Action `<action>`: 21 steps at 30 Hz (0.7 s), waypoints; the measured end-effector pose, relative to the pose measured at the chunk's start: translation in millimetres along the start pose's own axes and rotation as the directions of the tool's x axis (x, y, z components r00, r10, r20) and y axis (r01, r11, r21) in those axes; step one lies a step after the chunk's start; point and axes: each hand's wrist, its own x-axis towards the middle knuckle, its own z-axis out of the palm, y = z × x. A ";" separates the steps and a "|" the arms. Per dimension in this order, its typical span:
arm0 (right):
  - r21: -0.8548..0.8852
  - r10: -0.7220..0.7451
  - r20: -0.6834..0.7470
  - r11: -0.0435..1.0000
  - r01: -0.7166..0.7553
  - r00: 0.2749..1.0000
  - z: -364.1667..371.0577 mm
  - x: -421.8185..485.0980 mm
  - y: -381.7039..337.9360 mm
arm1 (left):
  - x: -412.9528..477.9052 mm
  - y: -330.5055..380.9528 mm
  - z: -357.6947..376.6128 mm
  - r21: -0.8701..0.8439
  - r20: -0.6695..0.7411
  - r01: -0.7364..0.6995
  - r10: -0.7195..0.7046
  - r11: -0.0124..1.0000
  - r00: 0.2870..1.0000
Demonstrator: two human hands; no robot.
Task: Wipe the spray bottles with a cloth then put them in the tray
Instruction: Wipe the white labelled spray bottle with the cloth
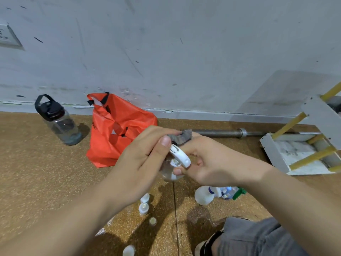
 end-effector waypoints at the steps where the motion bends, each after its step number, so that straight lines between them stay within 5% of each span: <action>1: -0.002 -0.024 -0.016 1.000 0.024 1.000 1.1 0.5 0.6 | 2.1 1.3 -0.5 -0.109 0.018 0.110 -0.109 0.988 0.994; 4: -0.065 -0.049 -0.038 0.997 0.046 0.998 4.0 2.2 6.7 | 7.3 -7.9 -1.9 -0.198 0.031 0.399 -0.401 0.895 0.916; 7: -0.043 -0.034 -0.058 0.999 0.032 0.998 1.3 1.8 10.1 | 7.7 -16.4 -4.5 -0.154 -0.083 0.450 -0.466 0.879 0.881; 10: -0.025 0.021 -0.070 0.999 -0.023 0.997 1.5 2.1 12.8 | 12.2 -14.1 -8.7 -0.294 -0.200 0.458 -0.523 0.839 0.829; 13: -0.023 0.048 -0.077 0.999 -0.049 0.996 4.6 4.9 10.0 | 12.4 6.1 -12.9 -0.120 -0.332 0.187 -0.217 0.975 0.918; 15: 0.030 0.032 -0.080 0.999 -0.030 0.996 5.5 7.5 4.5 | 7.0 15.8 -12.6 0.123 -0.252 -0.086 0.115 0.989 0.961; 17: 0.144 0.041 -0.062 0.989 -0.032 0.997 6.2 8.5 -0.3 | 2.7 5.2 -6.5 0.229 -0.130 -0.177 0.210 0.957 0.969; 19: 0.210 0.079 -0.076 0.976 -0.062 0.994 6.4 10.6 0.0 | 2.4 -14.2 -1.4 0.234 -0.154 -0.029 0.066 0.972 0.986; 21: 0.344 0.128 -0.114 0.935 -0.082 0.985 7.6 11.6 2.3 | 5.4 -22.3 0.6 0.069 -0.181 0.262 -0.246 0.963 0.952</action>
